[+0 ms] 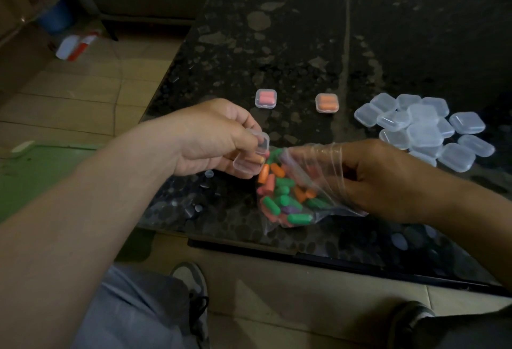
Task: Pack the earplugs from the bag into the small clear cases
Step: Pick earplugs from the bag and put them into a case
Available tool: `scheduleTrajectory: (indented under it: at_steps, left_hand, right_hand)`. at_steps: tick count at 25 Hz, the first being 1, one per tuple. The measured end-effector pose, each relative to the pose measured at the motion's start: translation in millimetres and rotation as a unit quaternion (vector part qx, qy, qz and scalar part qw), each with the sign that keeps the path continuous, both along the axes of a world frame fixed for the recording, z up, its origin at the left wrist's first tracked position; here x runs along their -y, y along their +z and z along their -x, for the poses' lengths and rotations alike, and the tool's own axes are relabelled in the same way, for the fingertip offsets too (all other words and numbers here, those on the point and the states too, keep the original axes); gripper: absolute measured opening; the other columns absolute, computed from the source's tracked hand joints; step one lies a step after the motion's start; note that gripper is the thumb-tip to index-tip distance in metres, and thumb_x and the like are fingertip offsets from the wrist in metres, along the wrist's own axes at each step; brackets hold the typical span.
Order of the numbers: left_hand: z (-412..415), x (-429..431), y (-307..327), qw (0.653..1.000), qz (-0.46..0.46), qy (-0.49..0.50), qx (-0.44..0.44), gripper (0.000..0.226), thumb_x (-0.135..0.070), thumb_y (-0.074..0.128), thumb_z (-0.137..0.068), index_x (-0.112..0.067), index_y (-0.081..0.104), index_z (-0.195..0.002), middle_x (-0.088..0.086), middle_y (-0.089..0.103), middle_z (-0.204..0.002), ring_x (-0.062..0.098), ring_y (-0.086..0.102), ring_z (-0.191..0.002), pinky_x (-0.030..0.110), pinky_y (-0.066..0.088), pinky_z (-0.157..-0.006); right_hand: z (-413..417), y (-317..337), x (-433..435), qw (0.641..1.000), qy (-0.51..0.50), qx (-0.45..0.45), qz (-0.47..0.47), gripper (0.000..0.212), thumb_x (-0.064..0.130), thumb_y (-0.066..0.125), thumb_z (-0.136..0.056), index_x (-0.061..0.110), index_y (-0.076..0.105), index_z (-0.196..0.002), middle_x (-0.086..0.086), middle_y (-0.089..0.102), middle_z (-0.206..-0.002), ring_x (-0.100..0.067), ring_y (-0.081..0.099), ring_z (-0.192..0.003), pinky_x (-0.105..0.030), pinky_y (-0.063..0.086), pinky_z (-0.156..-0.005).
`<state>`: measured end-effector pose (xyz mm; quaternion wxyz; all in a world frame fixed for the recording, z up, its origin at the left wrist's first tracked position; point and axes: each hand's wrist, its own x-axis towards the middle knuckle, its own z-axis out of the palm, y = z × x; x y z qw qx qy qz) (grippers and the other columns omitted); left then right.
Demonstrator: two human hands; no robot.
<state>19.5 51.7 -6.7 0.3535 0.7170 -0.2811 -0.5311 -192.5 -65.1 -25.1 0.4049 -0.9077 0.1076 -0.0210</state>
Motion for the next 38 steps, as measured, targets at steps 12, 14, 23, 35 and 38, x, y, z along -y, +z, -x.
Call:
scheduleTrajectory:
  at_steps: [12, 14, 23, 35, 38]
  left_hand:
    - [2.8, 3.5, 0.8, 0.997, 0.040, 0.064, -0.010, 0.017, 0.014, 0.067, -0.087, -0.003, 0.064, -0.090, 0.019, 0.077, -0.086, 0.018, 0.072, -0.070, 0.032, 0.062, -0.064]
    - [3.7, 4.0, 1.0, 0.997, 0.040, 0.065, -0.009, 0.018, 0.015, 0.067, -0.086, -0.003, 0.064, -0.089, 0.020, 0.077, -0.084, 0.017, 0.074, -0.071, 0.031, 0.061, -0.061]
    - [1.8, 2.6, 2.8, 0.997, 0.034, 0.050, 0.051, 0.015, 0.012, 0.068, -0.087, -0.002, 0.066, -0.093, 0.016, 0.069, -0.078, 0.019, 0.065, -0.062, 0.034, 0.061, -0.064]
    - [11.8, -0.7, 6.9, 0.999, 0.031, -0.006, 0.009, 0.017, 0.014, 0.064, -0.090, -0.004, 0.064, -0.091, 0.012, 0.066, -0.073, 0.015, 0.065, -0.059, 0.038, 0.062, -0.069]
    - [11.0, -0.2, 5.3, 0.999, 0.032, 0.004, 0.025, 0.017, 0.014, 0.063, -0.090, -0.002, 0.065, -0.092, 0.015, 0.064, -0.078, 0.019, 0.064, -0.064, 0.039, 0.064, -0.069]
  right_hand:
    - [0.4, -4.4, -1.0, 0.994, 0.061, -0.059, -0.069, 0.033, 0.037, 0.051, -0.094, 0.013, 0.074, -0.094, 0.002, 0.068, -0.080, -0.008, 0.065, -0.070, -0.015, 0.049, -0.062]
    - [0.9, -4.5, -1.5, 0.994, 0.054, -0.085, -0.051, 0.030, 0.041, 0.051, -0.096, 0.021, 0.071, -0.090, 0.005, 0.067, -0.079, -0.010, 0.064, -0.070, -0.017, 0.049, -0.061]
    - [3.6, -6.3, 5.5, 0.998, 0.035, -0.043, 0.029, 0.016, 0.023, 0.061, -0.093, 0.016, 0.074, -0.090, 0.003, 0.072, -0.082, -0.014, 0.070, -0.073, -0.038, 0.056, -0.065]
    - [2.2, -6.7, -0.6, 0.999, 0.042, 0.012, 0.013, 0.026, 0.023, 0.065, -0.095, 0.034, 0.074, -0.117, 0.020, 0.074, -0.105, 0.004, 0.070, -0.092, -0.015, 0.055, -0.078]
    - [1.8, -6.8, 0.0, 0.999, 0.026, -0.006, 0.044, 0.020, 0.033, 0.060, -0.094, 0.025, 0.078, -0.098, 0.013, 0.073, -0.086, -0.006, 0.070, -0.077, -0.030, 0.057, -0.066]
